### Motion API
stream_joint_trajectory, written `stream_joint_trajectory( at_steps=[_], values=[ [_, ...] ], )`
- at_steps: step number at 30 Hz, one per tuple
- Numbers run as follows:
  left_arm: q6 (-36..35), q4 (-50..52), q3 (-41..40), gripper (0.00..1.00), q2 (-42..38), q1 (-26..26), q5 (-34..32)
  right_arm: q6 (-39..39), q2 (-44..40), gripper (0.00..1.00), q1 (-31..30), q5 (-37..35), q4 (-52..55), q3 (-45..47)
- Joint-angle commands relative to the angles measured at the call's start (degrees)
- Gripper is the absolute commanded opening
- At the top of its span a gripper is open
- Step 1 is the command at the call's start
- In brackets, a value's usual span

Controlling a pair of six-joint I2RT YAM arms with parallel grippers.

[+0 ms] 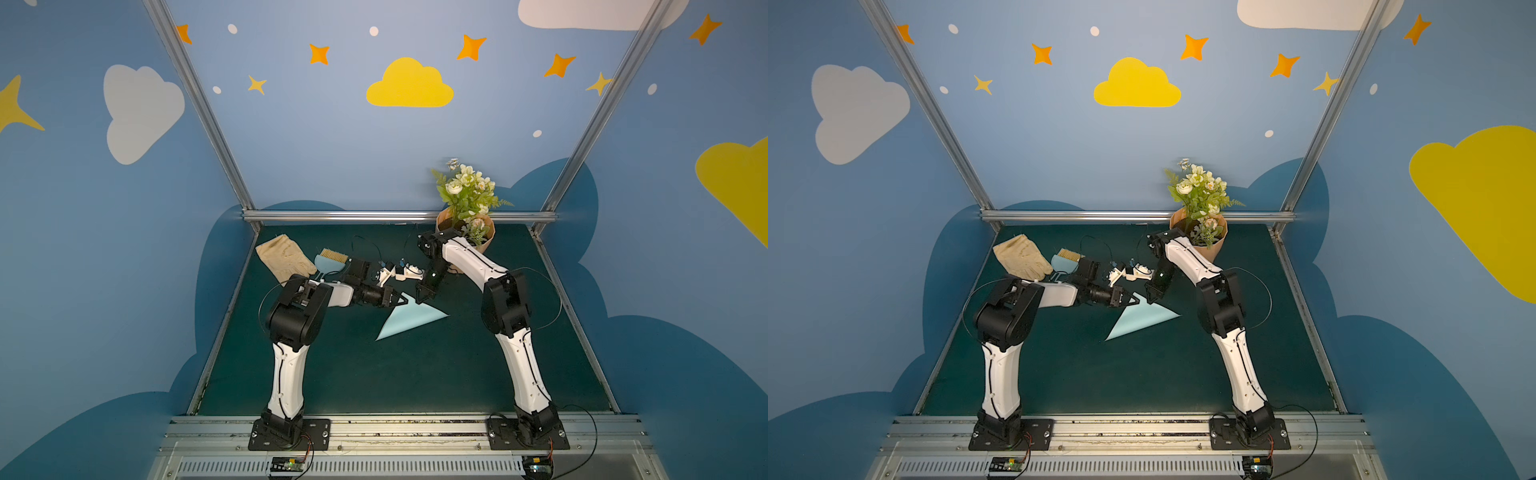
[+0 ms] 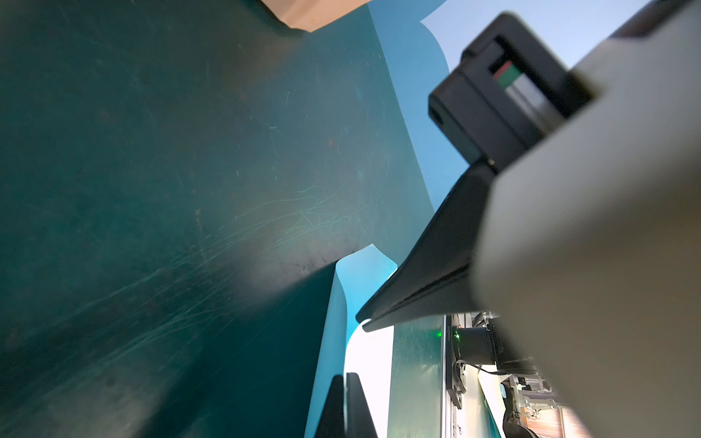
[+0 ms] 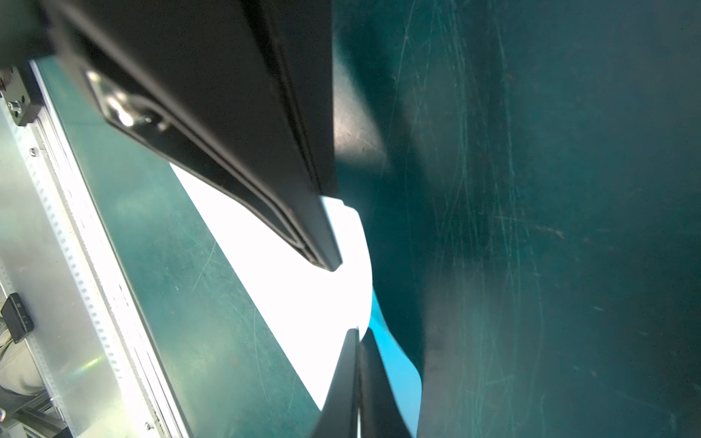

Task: Fold the square paper diagonally
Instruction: Fold the paper at the center of the board.

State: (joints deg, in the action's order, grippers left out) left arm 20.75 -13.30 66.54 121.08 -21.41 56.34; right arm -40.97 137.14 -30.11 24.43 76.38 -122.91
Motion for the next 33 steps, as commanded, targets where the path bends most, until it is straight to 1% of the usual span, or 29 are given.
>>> stream_joint_trajectory(
  at_steps=[1,3,6,10,12,14,16,19,21,23,25,26,29,33],
  values=[
    [-1.9,-0.3,0.7,0.03,1.1,-0.6,1.2,-0.2,1.5,0.0,-0.6,0.3,1.3,-1.5],
    [-1.9,-0.5,0.6,0.03,1.0,-0.5,1.2,-0.1,1.4,0.01,-0.5,0.3,1.2,-1.5],
    [-2.0,-0.4,0.4,0.03,0.8,-0.6,0.8,0.8,0.6,0.15,-0.1,0.3,0.9,-1.5],
    [-1.5,-1.4,-0.4,0.03,0.2,-0.5,0.2,3.2,-3.3,0.27,1.6,-0.8,-1.1,0.5],
    [-1.1,-2.0,-1.0,0.03,-0.2,-0.4,-0.8,5.2,-7.3,0.3,2.8,-1.1,-3.6,3.6],
    [1.0,-3.6,-1.5,0.03,-0.2,-0.1,-1.3,7.6,-11.8,0.31,3.4,-2.0,-7.2,7.6],
    [5.2,-6.1,-2.0,0.03,0.1,0.3,-1.9,10.5,-16.2,0.31,3.7,-2.8,-11.1,12.2],
    [10.1,-9.3,-3.6,0.03,-0.4,0.5,-4.6,16.7,-23.0,0.28,3.9,-4.2,-18.1,19.8],
    [12.9,-10.0,-4.6,0.03,-1.0,0.6,-7.2,22.4,-27.6,0.24,3.6,-4.2,-24.3,25.7],
    [15.3,-10.5,-5.7,0.03,-1.5,0.6,-10.1,30.0,-31.6,0.22,3.0,-3.2,-31.1,31.5],
    [16.5,-11.5,-7.4,0.03,-2.2,0.5,-13.3,36.5,-35.2,0.2,1.4,-1.5,-40.7,38.8],
    [16.4,-11.7,-8.3,0.03,-2.6,0.4,-15.2,39.1,-36.4,0.2,0.3,-2.4,-45.0,42.1],
    [14.8,-12.3,-10.6,0.03,-4.1,-0.2,-20.0,44.4,-36.2,0.17,-2.5,-5.0,-51.4,46.3],
    [11.9,-12.5,-12.8,0.03,-5.7,-1.8,-25.5,48.2,-32.5,0.13,-4.4,-4.0,-55.6,46.9]
  ],
)
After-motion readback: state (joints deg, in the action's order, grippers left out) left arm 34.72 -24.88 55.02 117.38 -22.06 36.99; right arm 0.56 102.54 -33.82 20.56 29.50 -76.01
